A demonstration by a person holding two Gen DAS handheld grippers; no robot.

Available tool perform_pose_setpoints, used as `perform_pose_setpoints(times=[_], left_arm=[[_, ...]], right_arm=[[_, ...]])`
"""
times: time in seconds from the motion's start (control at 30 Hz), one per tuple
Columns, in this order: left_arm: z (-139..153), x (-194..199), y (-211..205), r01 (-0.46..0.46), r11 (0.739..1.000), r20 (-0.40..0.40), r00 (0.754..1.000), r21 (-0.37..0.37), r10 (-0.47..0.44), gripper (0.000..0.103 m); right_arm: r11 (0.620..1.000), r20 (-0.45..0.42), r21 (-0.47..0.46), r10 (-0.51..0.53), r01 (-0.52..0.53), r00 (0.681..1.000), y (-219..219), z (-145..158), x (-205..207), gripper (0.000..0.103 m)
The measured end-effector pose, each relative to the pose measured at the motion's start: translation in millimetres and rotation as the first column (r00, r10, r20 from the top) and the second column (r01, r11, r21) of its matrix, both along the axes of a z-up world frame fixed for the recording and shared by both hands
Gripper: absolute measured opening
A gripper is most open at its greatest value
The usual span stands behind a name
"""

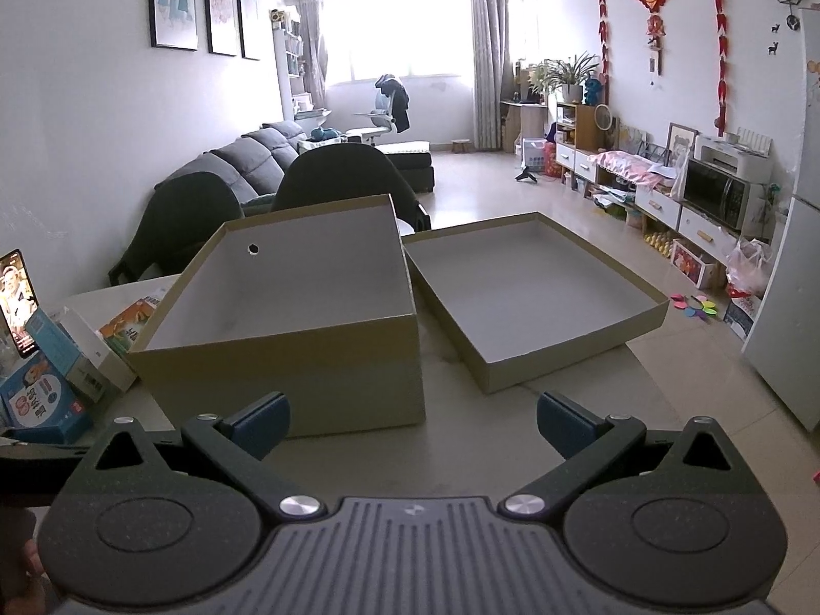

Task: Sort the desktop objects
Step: 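Move the left tool toward the medicine boxes beside the cardboard box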

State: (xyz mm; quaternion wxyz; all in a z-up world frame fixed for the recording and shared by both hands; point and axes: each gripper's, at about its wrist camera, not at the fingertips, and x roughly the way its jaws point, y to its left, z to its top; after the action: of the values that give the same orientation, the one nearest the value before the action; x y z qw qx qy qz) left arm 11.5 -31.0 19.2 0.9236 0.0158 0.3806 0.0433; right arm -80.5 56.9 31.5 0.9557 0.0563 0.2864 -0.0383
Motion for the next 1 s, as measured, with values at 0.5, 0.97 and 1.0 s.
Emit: perform_pose_setpoints(times=[0.5,0.97,1.0], left_arm=[[4.9,-11.7,-6.2,0.005,1.000,0.023,1.000,0.006,-0.005,0.103],[5.9,-9.4,-6.3,0.002,1.000,0.008,1.000,-0.014,-0.002,0.103],[6.5,-9.4,-7.3,0.002,1.000,0.009,1.000,-0.015,-0.002,0.103]], right_arm=[[1.000,-0.014,-0.007,0.012,-0.012,1.000,3.9,-3.7,2.9,0.103],[1.000,-0.029,-0.023,0.008,-0.008,1.000,11.0,-5.9,6.7,0.103],[1.000,-0.031,-0.024,0.008,-0.009,0.999,11.6,-6.1,7.0,0.103]])
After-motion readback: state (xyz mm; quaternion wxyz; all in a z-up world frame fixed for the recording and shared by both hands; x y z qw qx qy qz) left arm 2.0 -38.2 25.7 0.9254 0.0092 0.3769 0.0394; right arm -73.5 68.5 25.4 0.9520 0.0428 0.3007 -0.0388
